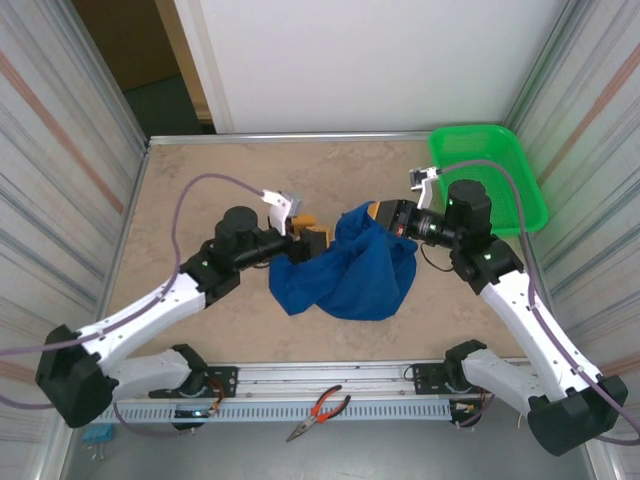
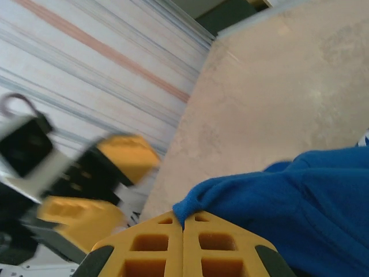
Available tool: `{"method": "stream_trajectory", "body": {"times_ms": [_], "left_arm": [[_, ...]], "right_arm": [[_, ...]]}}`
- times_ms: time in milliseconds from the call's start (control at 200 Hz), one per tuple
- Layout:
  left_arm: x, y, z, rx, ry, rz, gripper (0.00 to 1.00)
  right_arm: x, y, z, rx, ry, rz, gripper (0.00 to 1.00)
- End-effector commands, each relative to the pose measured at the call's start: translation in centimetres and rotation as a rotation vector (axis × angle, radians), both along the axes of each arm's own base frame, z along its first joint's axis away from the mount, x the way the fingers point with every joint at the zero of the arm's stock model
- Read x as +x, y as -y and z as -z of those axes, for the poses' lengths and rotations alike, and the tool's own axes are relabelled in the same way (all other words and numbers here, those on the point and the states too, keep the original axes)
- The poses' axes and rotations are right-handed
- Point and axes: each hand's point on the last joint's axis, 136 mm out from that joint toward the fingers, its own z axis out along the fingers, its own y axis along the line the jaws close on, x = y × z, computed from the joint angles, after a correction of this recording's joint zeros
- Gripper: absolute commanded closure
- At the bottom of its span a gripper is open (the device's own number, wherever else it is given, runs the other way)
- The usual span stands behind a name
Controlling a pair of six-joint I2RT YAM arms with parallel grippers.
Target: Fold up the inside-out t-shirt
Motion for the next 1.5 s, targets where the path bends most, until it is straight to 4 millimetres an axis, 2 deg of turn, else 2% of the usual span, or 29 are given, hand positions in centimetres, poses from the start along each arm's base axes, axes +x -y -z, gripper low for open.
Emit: {"method": "stream_trajectory", "body": {"times_ms": [0, 165, 331, 621, 907, 942, 977, 1062, 1097, 1222, 1378, 1438, 1493], "left_arm": [[0.8, 0.5, 1.8, 0.165, 0.042, -0.008, 0.35], [0.8, 3.5, 2.5, 0.223, 0.069, 0.069, 0.34], [1.3, 5.7, 2.7, 0.207, 0.062, 0.119, 0.33], [2.0, 8.4, 3.7, 0.172, 0.029, 0.179, 0.32], [1.4, 10.6, 4.9, 0.126, -0.022, 0.27, 0.32], [1.2, 10.8, 5.1, 0.12, -0.03, 0.288, 0.36], [0.9, 11.0, 5.1, 0.119, -0.038, 0.309, 0.46], [0.3, 11.1, 5.2, 0.108, -0.068, 0.356, 0.87], [0.2, 10.8, 4.9, 0.091, -0.082, 0.374, 1.0], [-0.6, 9.0, 2.5, -0.018, -0.137, 0.458, 1.0], [-1.8, 7.0, -0.7, -0.132, -0.173, 0.533, 1.0], [-2.3, 6.6, -1.7, -0.163, -0.18, 0.562, 1.0], [-2.6, 6.3, -2.2, -0.188, -0.193, 0.589, 1.0]], "right_arm": [[-0.8, 0.1, -0.3, -0.005, 0.027, -0.023, 1.0], [-1.2, -0.2, -0.4, -0.007, 0.028, -0.033, 1.0], [-1.4, -0.3, -0.6, -0.009, 0.034, -0.036, 1.0], [-1.6, -0.4, -0.7, -0.007, 0.035, -0.038, 1.0], [-1.8, -0.3, -0.7, -0.008, 0.039, -0.033, 1.0], [-1.9, -0.2, -0.7, -0.01, 0.038, -0.031, 1.0], [-1.8, -0.1, -0.6, -0.013, 0.038, -0.027, 1.0], [-1.6, 0.4, -0.2, -0.021, 0.035, -0.009, 1.0], [-1.4, 0.7, 0.0, -0.026, 0.032, 0.004, 1.0], [-0.3, 1.9, 2.1, -0.077, 0.014, 0.062, 1.0], [2.2, 2.8, 6.9, -0.186, -0.042, 0.136, 1.0], [3.6, 2.9, 9.5, -0.236, -0.09, 0.162, 0.74], [4.5, 3.1, 11.3, -0.276, -0.123, 0.182, 0.57]]}}
